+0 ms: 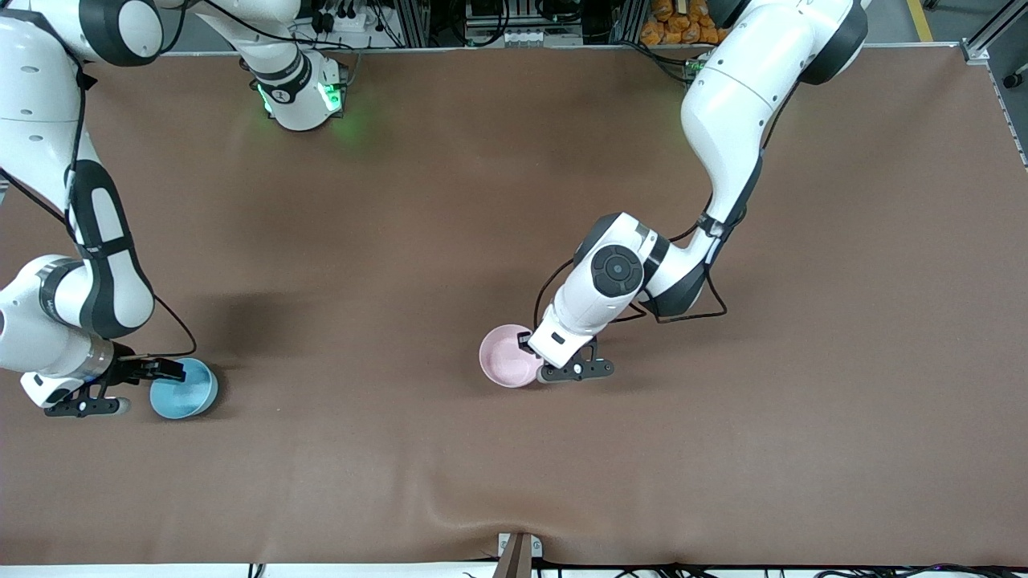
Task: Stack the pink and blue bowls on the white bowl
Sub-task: 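Release the pink bowl while the right gripper grasps the blue bowl rim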
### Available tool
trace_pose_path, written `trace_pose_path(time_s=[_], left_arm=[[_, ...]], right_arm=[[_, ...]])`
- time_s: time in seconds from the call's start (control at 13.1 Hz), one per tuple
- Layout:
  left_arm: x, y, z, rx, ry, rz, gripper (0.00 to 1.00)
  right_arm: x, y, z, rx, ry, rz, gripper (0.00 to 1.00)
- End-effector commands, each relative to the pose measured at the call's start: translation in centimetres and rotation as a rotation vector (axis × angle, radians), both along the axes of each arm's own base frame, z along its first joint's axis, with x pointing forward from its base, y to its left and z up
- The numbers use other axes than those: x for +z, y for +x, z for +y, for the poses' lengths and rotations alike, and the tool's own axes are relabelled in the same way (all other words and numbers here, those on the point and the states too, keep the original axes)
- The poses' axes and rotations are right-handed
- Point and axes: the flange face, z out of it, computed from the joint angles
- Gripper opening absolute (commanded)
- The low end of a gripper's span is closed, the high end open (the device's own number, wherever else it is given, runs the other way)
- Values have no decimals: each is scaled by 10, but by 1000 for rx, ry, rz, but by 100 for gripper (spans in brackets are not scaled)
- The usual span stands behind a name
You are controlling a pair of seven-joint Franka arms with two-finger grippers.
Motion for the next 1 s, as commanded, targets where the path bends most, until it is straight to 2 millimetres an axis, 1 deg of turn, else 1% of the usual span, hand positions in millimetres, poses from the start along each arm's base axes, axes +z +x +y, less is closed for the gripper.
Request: trace_pose_path(time_s=[0.0,0.08,0.23,0.38,0.46,0.54,0.69,0.77,0.84,0.92], left_arm=[[-3,3,-3,8,-7,-1,0],[-4,2,-3,8,-7,1,0],[-8,2,-2,7,-3,5,0],[-14,2,-3,8,-5,5,0],[-20,1,-4,8,-5,7,0],[-21,1,-4,10,-9,4,0],[-21,2,-3,18,-14,1,0],[-20,4,-1,22,-15,2,27],[-19,4,0,22,-14,0,84],[-18,2,-4,16,-15,-2,100]], right_arm=[[-6,3,-2,8,18,-21,42],[-6,2,-2,0,20,-20,1],[-8,1,-2,-5,23,-11,0],[-2,2,-7,-9,22,-17,0],[0,2,-5,-6,21,-19,0],[-1,2,-5,-4,22,-17,0],[8,1,-3,-2,37,12,0],[13,1,-1,1,43,24,0],[17,2,2,7,45,29,0],[26,1,6,12,47,33,0]])
